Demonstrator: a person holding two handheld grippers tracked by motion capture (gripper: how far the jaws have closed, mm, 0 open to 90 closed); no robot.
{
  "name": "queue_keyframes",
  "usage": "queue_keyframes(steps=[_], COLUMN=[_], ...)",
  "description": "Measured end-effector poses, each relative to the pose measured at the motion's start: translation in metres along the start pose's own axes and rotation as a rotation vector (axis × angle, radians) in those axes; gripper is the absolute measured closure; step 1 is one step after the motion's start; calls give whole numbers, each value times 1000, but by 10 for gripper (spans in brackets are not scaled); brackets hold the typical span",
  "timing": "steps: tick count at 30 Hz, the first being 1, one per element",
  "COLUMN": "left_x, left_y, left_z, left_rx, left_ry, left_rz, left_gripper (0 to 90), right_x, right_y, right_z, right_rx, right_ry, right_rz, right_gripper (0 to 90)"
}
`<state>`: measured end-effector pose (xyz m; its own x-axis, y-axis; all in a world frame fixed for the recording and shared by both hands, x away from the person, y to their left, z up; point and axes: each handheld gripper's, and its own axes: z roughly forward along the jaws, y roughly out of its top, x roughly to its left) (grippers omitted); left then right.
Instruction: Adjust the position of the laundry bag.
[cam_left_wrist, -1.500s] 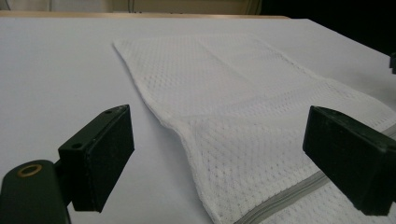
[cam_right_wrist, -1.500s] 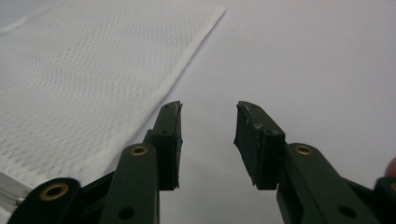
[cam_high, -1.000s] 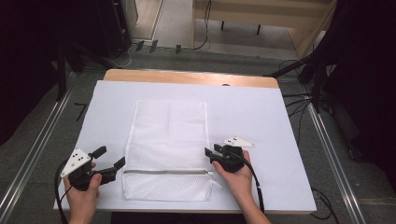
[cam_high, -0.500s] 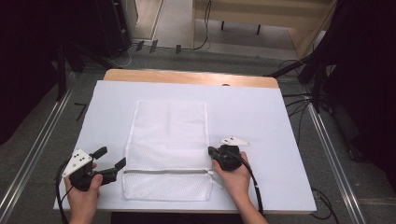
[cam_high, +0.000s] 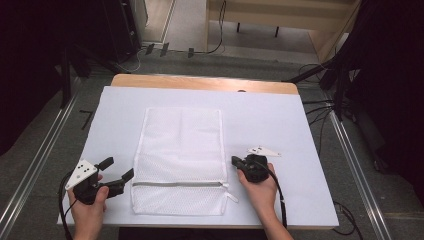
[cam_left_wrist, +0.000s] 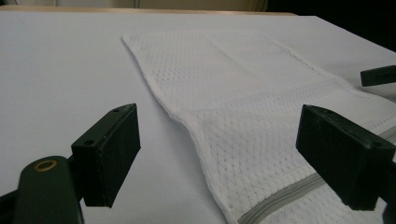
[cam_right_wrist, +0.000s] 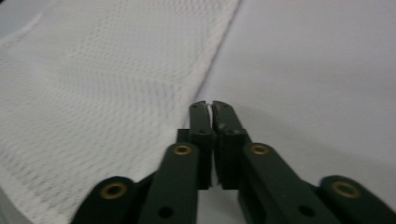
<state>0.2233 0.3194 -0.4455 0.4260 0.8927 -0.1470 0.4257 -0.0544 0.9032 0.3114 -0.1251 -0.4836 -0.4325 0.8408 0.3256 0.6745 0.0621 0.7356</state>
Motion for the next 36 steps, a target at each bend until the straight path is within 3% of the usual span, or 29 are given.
queue_keyframes(steps=[3,4,5,12,14,16,18,20,28,36], left_x=[-1,-1,-1,-1,-1,-1,-1,-1,0,0], left_y=[0,0,0,-1,-1,-1,-1,-1,-2,-2], left_z=[1,1,1,1,2,2,2,2,0,-1], left_rx=[5,5,6,10,11,11,13,13,9,14], left_ry=[-2,-2,-2,-3,-3,-4,-5,-4,-3,-6], left_rz=[5,5,8,4,3,3,1,0,-1,2], left_gripper=[135,135,135,135,135,135,135,135,135,135], right_x=[5,5,10,22,23,26,29,28,27,9], right_y=[1,1,1,3,5,5,5,5,3,4], right_z=[3,3,6,20,22,24,25,25,21,11], right_rx=[-10,-10,-10,2,0,3,7,12,1,5], right_ry=[26,26,13,-19,-27,-47,-60,-43,-55,-76], right_rz=[3,3,-13,-58,-43,-59,-79,-86,-99,-83], right_gripper=[751,751,685,634,655,697,795,890,900,900])
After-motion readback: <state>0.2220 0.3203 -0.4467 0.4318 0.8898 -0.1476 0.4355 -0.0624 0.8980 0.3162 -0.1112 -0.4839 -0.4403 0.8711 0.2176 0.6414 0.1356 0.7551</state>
